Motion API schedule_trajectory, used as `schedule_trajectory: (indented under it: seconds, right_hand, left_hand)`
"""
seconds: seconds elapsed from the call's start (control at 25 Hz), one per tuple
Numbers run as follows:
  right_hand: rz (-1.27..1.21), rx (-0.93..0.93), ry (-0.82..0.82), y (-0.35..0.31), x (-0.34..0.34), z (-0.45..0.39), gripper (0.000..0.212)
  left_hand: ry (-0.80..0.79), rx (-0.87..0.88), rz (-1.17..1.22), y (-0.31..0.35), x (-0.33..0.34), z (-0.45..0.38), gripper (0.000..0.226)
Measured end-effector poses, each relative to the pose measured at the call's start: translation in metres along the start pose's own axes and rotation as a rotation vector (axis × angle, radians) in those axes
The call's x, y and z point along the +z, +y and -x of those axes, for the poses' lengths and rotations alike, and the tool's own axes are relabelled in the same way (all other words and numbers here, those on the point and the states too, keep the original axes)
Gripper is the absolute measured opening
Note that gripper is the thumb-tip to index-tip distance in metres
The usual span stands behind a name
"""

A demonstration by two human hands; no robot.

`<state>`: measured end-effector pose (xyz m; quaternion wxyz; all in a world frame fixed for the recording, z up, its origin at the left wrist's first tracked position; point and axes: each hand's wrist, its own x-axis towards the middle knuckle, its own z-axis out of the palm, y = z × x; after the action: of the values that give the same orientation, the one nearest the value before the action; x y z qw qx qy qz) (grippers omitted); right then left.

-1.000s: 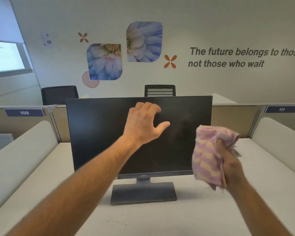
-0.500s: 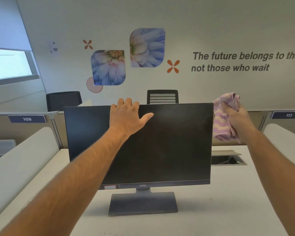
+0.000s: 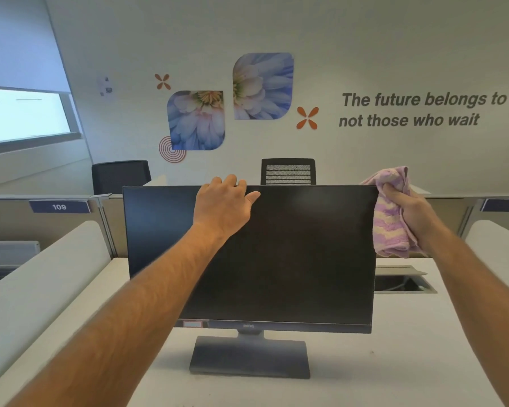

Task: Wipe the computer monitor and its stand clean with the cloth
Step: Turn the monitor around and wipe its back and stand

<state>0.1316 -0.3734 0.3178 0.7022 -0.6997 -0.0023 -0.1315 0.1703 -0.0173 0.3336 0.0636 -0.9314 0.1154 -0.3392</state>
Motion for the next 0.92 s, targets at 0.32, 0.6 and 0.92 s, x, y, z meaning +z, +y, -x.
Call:
schedule_trajectory:
  seconds: [0.32, 0.6, 0.92]
  right_hand:
    - [-0.156, -0.046, -0.196, 0.02, -0.015, 0.042, 0.068]
    - [-0.275, -0.141, -0.441, 0.019, 0.01, 0.118, 0.063]
    - [-0.15, -0.236, -0.639, -0.013, 0.053, 0.169, 0.04]
  left_hand:
    - [0.016, -0.059, 0.202, -0.007, 0.005, -0.007, 0.049]
    - [0.047, -0.063, 0.435, -0.007, -0.003, -0.007, 0.056]
    - [-0.095, 0.03, 0.582, -0.003, -0.019, -0.003, 0.057]
